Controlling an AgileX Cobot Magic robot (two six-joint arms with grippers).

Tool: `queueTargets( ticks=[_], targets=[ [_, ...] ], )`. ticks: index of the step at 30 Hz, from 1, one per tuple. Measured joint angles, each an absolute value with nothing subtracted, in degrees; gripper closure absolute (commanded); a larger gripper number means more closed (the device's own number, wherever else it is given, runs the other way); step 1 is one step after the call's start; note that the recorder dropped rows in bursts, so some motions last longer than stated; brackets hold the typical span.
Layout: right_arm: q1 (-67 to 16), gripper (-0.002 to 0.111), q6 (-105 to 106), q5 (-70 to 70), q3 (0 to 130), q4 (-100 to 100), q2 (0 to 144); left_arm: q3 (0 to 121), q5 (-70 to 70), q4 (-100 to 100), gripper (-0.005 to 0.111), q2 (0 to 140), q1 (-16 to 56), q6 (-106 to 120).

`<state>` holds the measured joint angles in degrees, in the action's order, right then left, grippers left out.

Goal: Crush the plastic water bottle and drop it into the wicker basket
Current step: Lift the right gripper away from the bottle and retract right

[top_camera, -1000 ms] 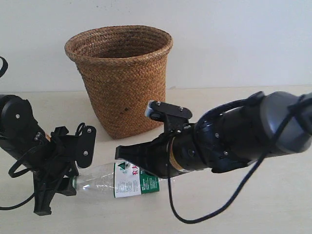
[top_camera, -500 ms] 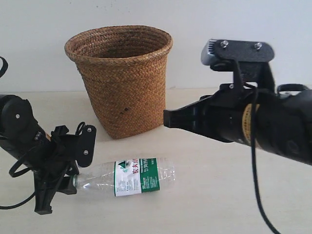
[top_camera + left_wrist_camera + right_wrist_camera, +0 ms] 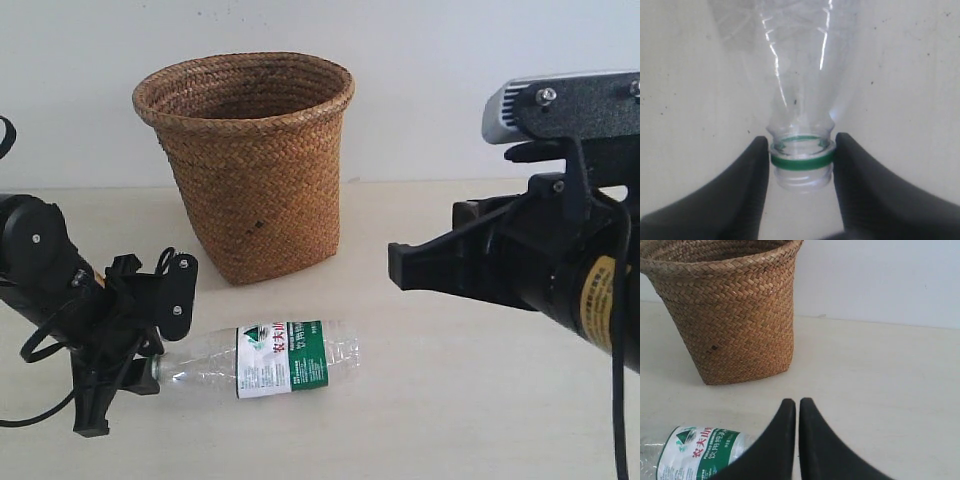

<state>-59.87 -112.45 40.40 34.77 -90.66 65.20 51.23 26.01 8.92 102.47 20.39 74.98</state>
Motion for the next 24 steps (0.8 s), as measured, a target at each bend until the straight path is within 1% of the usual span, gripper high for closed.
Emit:
queueTargets(
  ticks=[13,19,21,24],
  targets=[
    [-59.9,0.108,-112.5,40.5,34.8,-90.0,64.9,51.2,25.6,8.9,0.103,102.5,20.4,75.0],
    [-59.1,0.108,-112.3,37.8,34.8,-89.7,58.3,51.2,25.3,8.9,0.103,102.5,20.4,75.0],
    [-57.1,0.108,-112.3,34.9,34.8,-89.7,54.4,51.2,25.1,8.9,0.103,102.5,20.4,75.0],
    [-51.7,0.108,-112.3,30.2,34.8,-89.7,48.6,51.2,24.7,8.9,0.103,102.5,20.4,75.0]
  ],
)
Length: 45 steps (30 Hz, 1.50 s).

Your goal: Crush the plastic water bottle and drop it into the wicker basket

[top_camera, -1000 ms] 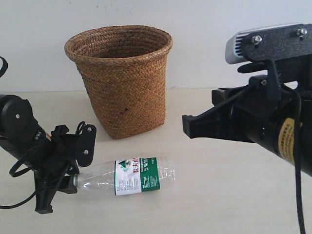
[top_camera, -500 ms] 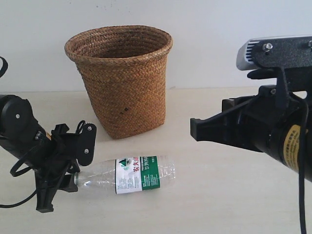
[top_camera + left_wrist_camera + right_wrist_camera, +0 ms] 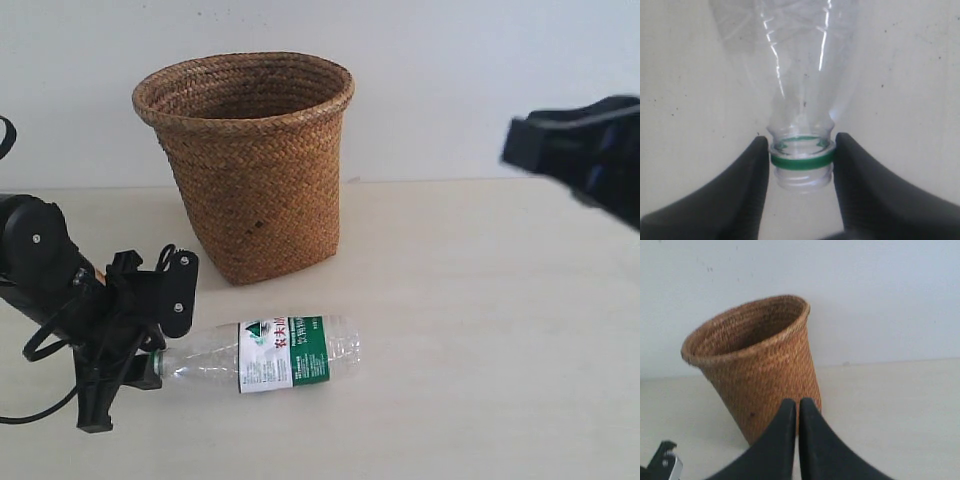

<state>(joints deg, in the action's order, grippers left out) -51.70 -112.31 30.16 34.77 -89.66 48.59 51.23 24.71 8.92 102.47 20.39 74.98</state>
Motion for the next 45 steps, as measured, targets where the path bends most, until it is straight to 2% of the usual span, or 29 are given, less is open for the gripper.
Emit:
queueTargets(
  ticks=[10,14,20,32,40,45],
  targets=[
    [-31.0,0.108,-112.3,26.4,34.8,-89.7,32.2,51.2,24.6,9.0,0.103,102.5,20.4,75.0],
    [-25.8,0.108,-112.3,26.6,34.8,-89.7,24.9,51.2,24.5,9.1,0.103,102.5,20.4,75.0],
    [-24.6,0.108,-112.3,27.4,34.8,-89.7,14.2,51.2,24.4,9.6,0.103,102.5,20.4,75.0],
    [-24.6,0.108,-112.4,27.1,34.8,-88.1,12.4,51.2,24.3,10.2,0.103,102.5,20.4,75.0],
    [-24.6,0.108,-112.4,26.7,34.7,-56.9,12.4,51.2,24.3,10.2,0.103,102.5,20.4,75.0],
    [-24.6,0.108,-112.4,20.4,29.4,-41.4,12.4,51.2,24.3,10.3,0.103,102.5,20.4,75.0]
  ],
)
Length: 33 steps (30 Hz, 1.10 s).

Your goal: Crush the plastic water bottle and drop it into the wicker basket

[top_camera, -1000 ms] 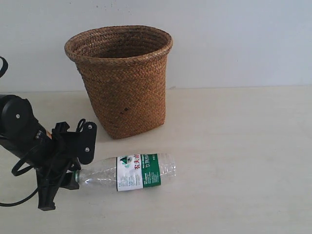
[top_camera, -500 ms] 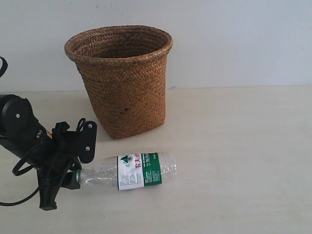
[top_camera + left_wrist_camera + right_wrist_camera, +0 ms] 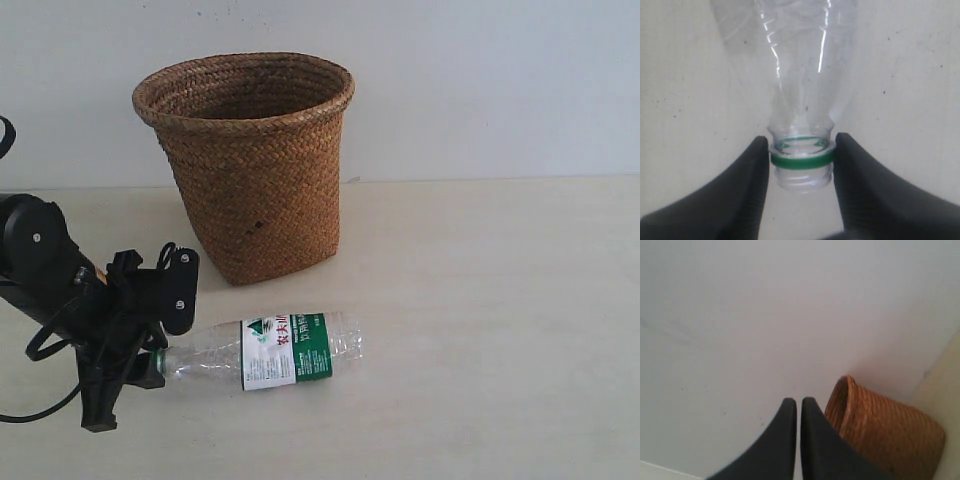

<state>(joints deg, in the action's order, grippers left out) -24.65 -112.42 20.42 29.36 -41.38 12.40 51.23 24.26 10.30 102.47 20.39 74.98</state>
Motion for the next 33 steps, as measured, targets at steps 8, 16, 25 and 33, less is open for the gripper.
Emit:
queueTargets(
  ticks=[8,16,25,33],
  targets=[
    [-24.6,0.108,-112.4,16.6,16.8,-22.8,12.5,51.2,24.3,10.3,0.103,102.5,20.4,75.0],
    [-24.6,0.108,-112.4,16.2,8.5,-12.9,12.5,51.2,24.3,10.3,0.103,102.5,20.4,75.0],
    [-24.6,0.108,-112.4,16.6,0.3,-12.4,12.5,51.2,24.3,10.3,0.103,102.5,20.4,75.0],
    [-24.6,0.108,-112.4,17.6,0.3,-12.3,12.4,51.2,24.6,10.3,0.103,102.5,20.4,75.0]
  ],
)
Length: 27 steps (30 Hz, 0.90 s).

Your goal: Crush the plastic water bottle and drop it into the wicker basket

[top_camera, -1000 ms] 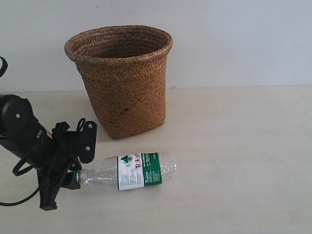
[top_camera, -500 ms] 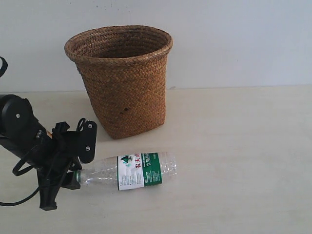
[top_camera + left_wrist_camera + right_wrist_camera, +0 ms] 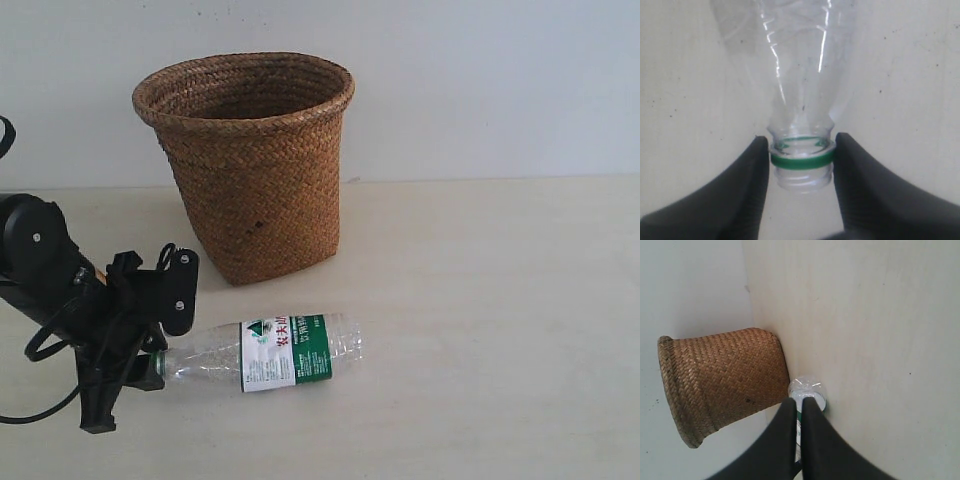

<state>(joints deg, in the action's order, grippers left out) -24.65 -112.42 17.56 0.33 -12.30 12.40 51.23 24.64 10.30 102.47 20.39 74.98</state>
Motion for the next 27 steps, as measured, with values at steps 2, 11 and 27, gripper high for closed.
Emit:
queueTargets(
  ticks=[2,11,27],
  targets=[
    [-24.6,0.108,-112.4,17.6,0.3,-12.3,12.4,51.2,24.7,10.3,0.103,102.5,20.4,75.0],
    [-18.4,0.108,-112.4,17.6,0.3,-12.2,8.2,51.2,24.7,10.3,0.103,102.5,20.4,75.0],
    [-13.6,0.108,-112.4,17.6,0.3,-12.1,3.0,51.2,24.8,10.4,0.103,102.5,20.4,75.0]
  ],
)
